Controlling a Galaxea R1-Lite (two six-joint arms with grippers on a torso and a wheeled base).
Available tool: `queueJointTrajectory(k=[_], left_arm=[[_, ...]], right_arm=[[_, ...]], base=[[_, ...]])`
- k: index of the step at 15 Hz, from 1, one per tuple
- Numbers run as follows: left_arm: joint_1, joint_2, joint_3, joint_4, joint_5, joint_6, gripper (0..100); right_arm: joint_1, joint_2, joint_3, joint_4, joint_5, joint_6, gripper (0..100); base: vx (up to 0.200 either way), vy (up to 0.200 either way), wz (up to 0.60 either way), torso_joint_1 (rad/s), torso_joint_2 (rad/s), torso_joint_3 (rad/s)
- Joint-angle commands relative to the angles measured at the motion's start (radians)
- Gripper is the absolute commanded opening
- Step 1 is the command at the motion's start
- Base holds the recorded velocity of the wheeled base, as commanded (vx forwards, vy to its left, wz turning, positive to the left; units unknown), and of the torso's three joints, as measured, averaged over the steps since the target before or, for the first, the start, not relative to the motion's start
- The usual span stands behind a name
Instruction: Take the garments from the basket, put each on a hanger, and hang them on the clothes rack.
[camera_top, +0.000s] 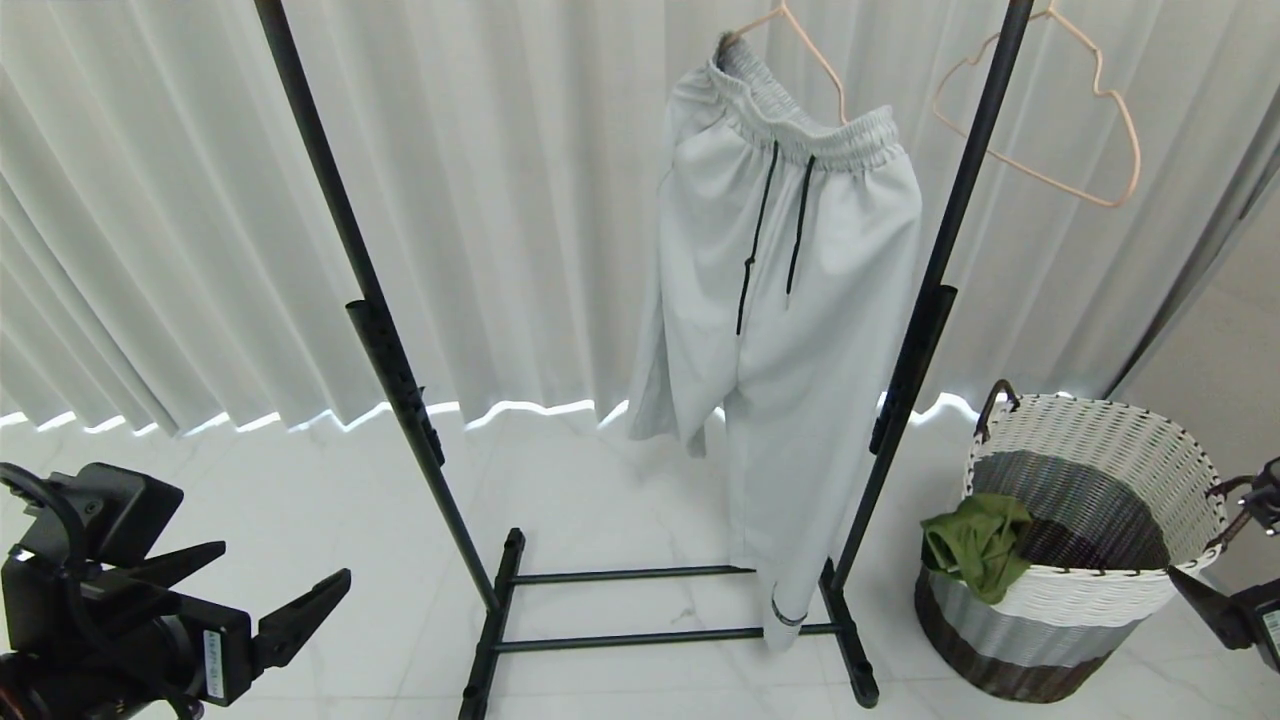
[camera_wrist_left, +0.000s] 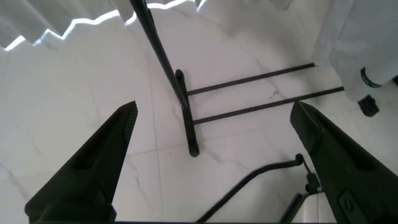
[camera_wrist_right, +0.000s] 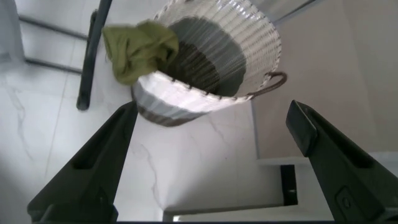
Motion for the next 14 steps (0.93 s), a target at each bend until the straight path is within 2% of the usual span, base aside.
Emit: queueJointTrajectory(k=[1, 5, 8, 10, 14], left_arm=[[-0.003, -0.006, 0.011, 0.0, 0.001, 0.0, 100], [-0.006, -0.009, 0.035, 0.0, 0.007, 0.0, 100], [-0.008, -0.027, 0.037, 0.0, 0.014, 0.016, 100], [-0.008, -0.033, 0.048, 0.0, 0.012, 0.019, 100], [-0.008, -0.036, 0.058, 0.0, 0.012, 0.019, 100]], right_arm=[[0.0, 0.0, 0.005, -0.001, 0.0, -0.011, 100], [-0.001, 0.002, 0.015, -0.001, -0.005, -0.023, 100], [0.0, -0.009, 0.031, -0.001, -0.069, -0.037, 100], [-0.001, -0.023, 0.038, -0.001, -0.072, -0.037, 100], [0.0, -0.032, 0.052, -0.001, -0.072, -0.038, 100]], base=[[0.0, 0.0, 0.0, -0.051, 0.17, 0.11], [0.0, 0.0, 0.0, -0.008, 0.04, 0.03], [0.0, 0.0, 0.0, 0.0, 0.0, 0.0], [0.0, 0.0, 0.0, 0.0, 0.0, 0.0], [0.0, -0.2, 0.0, 0.001, 0.0, 0.007]])
